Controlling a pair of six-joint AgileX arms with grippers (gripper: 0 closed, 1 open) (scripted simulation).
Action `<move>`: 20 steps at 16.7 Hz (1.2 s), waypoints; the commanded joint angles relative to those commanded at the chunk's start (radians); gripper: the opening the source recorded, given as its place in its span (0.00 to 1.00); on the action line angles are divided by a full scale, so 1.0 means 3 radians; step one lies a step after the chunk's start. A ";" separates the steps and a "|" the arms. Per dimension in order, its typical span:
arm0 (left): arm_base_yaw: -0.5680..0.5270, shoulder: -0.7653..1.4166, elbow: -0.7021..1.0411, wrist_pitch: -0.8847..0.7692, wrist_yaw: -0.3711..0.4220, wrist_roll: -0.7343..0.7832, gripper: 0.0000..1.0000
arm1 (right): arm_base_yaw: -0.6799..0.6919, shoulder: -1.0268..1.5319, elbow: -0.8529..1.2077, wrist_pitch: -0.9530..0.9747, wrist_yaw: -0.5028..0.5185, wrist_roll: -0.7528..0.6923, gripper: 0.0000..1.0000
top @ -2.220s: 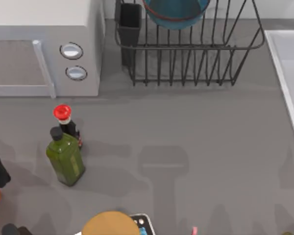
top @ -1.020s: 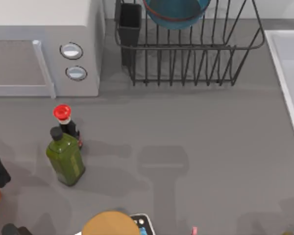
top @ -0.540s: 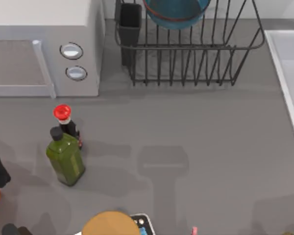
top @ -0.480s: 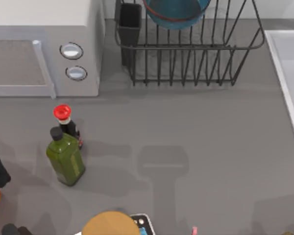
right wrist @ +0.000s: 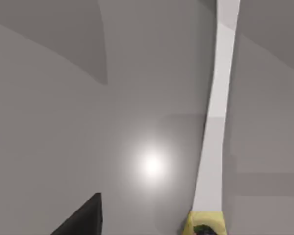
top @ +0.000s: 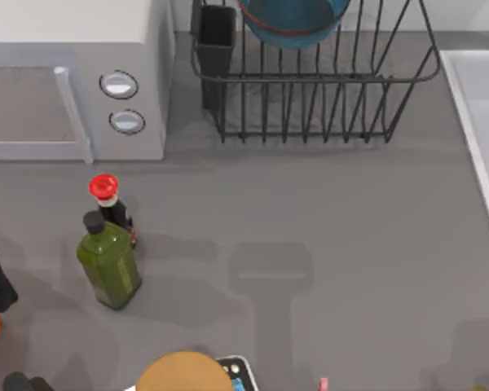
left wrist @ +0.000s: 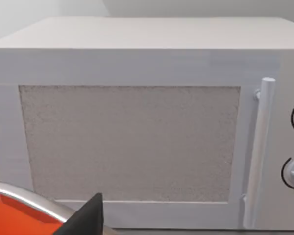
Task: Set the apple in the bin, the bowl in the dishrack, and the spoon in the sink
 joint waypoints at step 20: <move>0.0000 0.0000 0.0000 0.0000 0.0000 0.0000 1.00 | -0.0001 0.0509 -0.0572 0.1082 0.0000 0.0005 0.40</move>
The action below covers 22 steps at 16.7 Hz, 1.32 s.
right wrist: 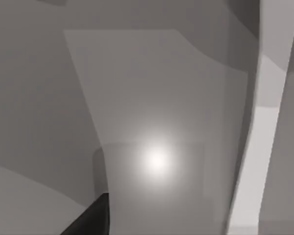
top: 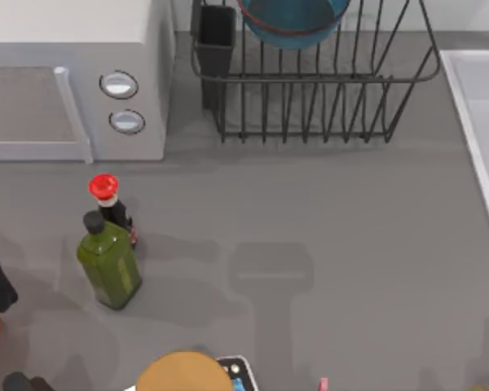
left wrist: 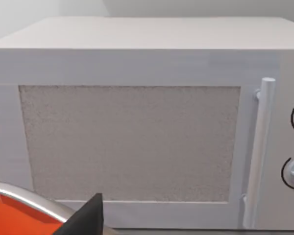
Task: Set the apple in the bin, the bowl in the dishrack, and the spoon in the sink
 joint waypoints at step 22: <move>0.0000 0.0000 0.0000 0.0000 0.0000 0.0000 1.00 | 0.0034 -0.0520 0.0641 -0.1134 0.0089 0.0060 0.00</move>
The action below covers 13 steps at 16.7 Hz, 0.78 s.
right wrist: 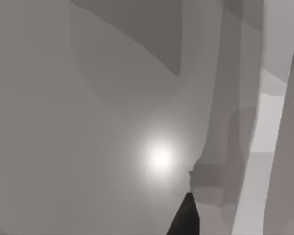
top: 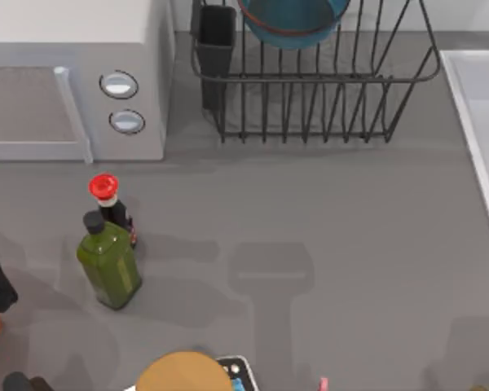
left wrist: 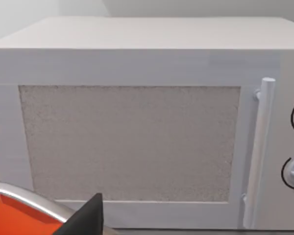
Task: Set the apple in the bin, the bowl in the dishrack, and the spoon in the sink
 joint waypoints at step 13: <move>0.0000 0.0000 0.0000 0.0000 0.0000 0.0000 1.00 | -0.0024 -0.0236 0.0565 -0.0799 0.0018 0.0041 0.00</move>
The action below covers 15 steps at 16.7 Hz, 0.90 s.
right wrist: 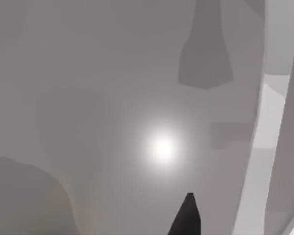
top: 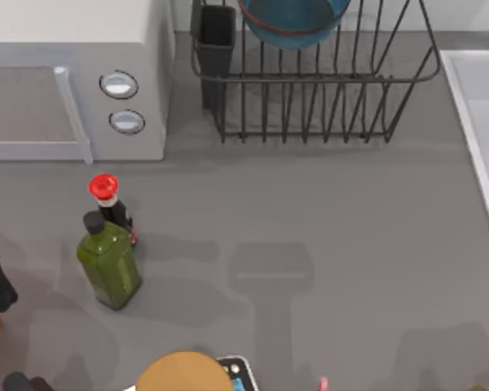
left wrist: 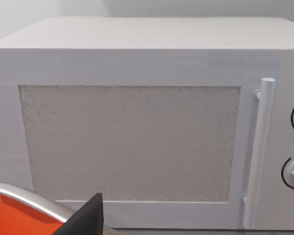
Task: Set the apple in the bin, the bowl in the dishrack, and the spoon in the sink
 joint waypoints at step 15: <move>0.0000 0.0000 0.0000 0.0000 0.0000 0.0000 1.00 | 0.0190 0.2883 0.4453 -0.1790 0.0181 0.0474 0.00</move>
